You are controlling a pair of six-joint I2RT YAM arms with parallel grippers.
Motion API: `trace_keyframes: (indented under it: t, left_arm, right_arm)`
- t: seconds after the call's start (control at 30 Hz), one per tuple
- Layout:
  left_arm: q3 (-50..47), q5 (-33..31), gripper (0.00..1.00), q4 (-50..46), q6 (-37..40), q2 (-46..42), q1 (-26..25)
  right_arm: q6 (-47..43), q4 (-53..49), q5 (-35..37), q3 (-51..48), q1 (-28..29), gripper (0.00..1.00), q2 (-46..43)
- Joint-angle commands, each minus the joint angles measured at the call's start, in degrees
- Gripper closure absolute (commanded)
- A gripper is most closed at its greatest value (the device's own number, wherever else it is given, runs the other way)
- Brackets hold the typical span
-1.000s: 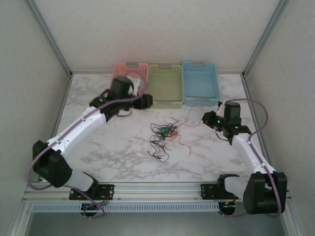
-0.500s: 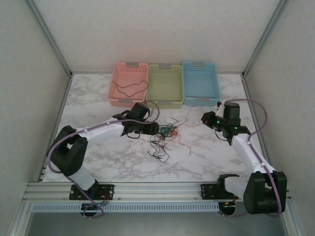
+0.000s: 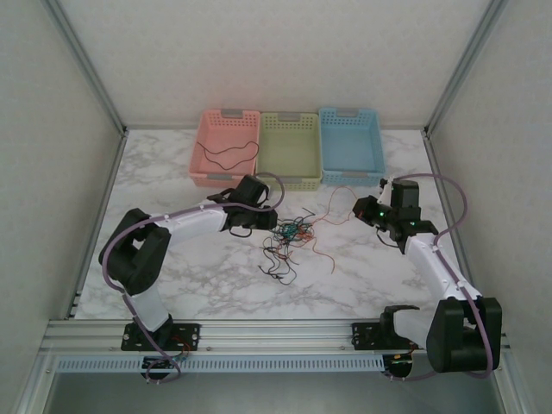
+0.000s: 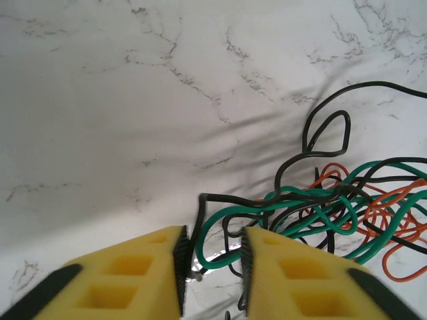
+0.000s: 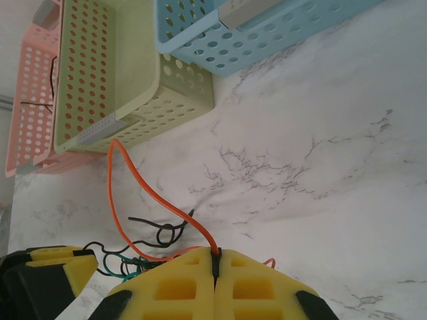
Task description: Untangle the cables
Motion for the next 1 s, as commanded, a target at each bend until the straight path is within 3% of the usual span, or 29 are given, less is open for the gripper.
trace_keyframes:
  t: [0.0, 0.13, 0.4, 0.53, 0.7, 0.97]
  left_arm:
    - [-0.30, 1.64, 0.82, 0.92, -0.06, -0.67, 0.66]
    - [-1.15, 0.56, 1.00, 0.31, 0.15, -2.72, 1.05]
    - [-2.57, -8.89, 1.00, -9.96, 0.97, -15.38, 4.75]
    - [-3.83, -14.56, 1.00, -18.03, 0.57, -27.22, 8.61]
    - [-2.45, -23.07, 1.00, -28.59, 0.96, -41.98, 12.61]
    - [3.81, -30.63, 1.00, -39.67, 3.39, -50.76, 13.85]
  right_arm:
    - [-0.90, 0.03, 0.83, -0.35, 0.48, 1.00, 0.76]
    - [-0.90, -0.21, 0.88, -0.32, 0.49, 1.00, 0.75]
    - [-1.25, -3.33, 5.30, 0.53, 0.44, 1.00, 0.13]
    - [-0.41, -11.09, 21.94, 0.61, -0.99, 1.00, -1.46]
    - [1.81, -9.91, 23.33, -1.25, -3.88, 1.00, -2.53]
    - [2.96, -10.11, 24.83, -1.32, -4.39, 1.00, -0.31]
